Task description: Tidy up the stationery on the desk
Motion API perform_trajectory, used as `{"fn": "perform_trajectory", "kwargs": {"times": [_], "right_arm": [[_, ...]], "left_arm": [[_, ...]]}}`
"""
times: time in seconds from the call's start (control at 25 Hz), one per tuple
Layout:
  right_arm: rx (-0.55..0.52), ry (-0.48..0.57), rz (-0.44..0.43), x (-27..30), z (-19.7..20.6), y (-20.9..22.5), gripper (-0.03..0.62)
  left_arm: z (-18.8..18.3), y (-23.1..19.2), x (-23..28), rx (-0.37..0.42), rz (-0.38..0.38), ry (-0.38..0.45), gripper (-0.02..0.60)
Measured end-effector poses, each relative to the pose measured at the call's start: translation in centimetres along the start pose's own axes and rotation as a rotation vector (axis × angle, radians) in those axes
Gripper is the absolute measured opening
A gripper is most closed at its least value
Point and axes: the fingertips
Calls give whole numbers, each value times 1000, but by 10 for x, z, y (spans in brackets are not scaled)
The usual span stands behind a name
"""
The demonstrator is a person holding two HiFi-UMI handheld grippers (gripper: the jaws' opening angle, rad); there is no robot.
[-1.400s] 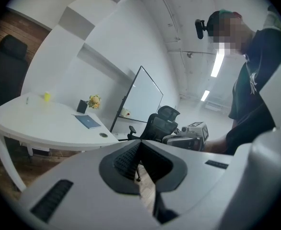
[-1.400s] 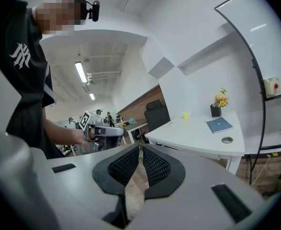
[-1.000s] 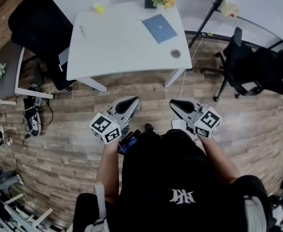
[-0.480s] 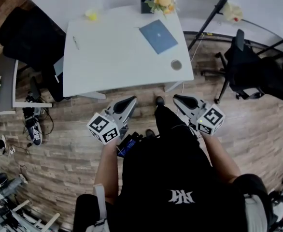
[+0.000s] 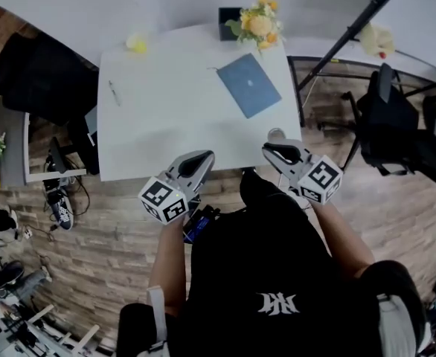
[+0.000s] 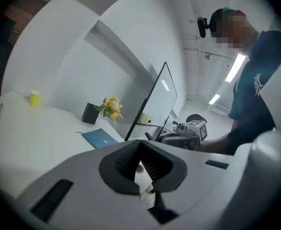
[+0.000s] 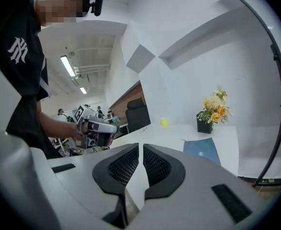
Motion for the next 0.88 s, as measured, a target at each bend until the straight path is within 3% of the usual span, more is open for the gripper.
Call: {"fn": "perform_trajectory", "kwargs": {"times": [0.48,0.72,0.88], "right_arm": [[-51,-86,-2,50,-22,124,51],[-52,-145,17,80,-16,178,51],[-49,-204,43,99,-3,209,51]], "left_arm": [[-32,-81,75,-93,-87,-33,0],[-21,-114,106,-157,-142,-79,0],[-6,-141,123,-244,-175,-90,2]]}}
Point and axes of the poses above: the fingertips, and each gripper's own axes: x forward along the fingers, y to its right, z out of its underside, and after that the axes turned 8 degrees about z, right-handed
